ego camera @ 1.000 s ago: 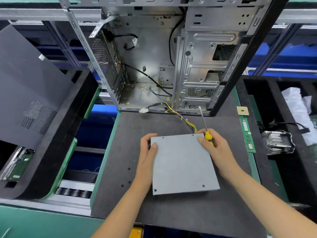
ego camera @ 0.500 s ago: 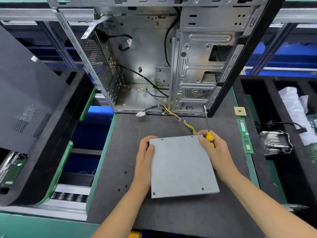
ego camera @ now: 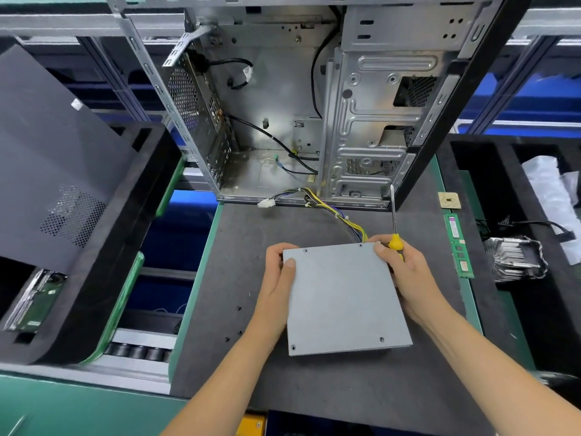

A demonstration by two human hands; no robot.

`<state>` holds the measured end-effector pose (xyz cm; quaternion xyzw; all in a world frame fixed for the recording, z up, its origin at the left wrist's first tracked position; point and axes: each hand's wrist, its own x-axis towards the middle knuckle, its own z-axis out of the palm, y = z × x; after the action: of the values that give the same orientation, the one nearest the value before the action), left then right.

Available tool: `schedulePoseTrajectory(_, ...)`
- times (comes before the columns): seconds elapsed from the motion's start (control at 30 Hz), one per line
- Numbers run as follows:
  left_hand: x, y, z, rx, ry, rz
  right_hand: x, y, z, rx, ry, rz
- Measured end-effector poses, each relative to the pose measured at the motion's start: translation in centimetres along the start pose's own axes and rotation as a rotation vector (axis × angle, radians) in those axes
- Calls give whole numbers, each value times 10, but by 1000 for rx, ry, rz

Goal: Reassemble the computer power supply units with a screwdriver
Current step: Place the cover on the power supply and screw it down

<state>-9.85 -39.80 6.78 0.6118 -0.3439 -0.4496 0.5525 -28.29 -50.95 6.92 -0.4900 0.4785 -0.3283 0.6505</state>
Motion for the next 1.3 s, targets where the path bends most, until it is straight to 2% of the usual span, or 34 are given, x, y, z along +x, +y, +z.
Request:
schedulePoseTrajectory(0.1,1,2,-2,45,-2,18,1,0,-3,-29,-31,5)
schedulePoseTrajectory(0.23,-1,5,-4,135,-9,31,-4,-4,-1,-139,-27,-98)
schedulePoseTrajectory(0.3,-3,7,-3,74,25,-14,-8,-2,2,-151,22,-110)
schedulePoseTrajectory(0.37,-9,8,-2,2,19,-80,-15,3,2,-128,73,-41)
schedulePoseTrajectory(0.53,-28,3,1,-146,-40,-139,-37,13,2,-32,72,81)
schedulePoseTrajectory(0.7,-32,-2,10,-295,-13,-209,-44,14,1,47,25,141)
schedulePoseTrajectory(0.93,-31,-5,12,-319,38,-235,-45,11,-2,30,-47,137)
schedulePoseTrajectory(1.13,-33,8,11,-364,83,-235,-45,-7,1,-34,-3,55)
schedulePoseTrajectory(1.3,-33,14,12,-362,93,-221,-47,-18,-2,-10,-101,89)
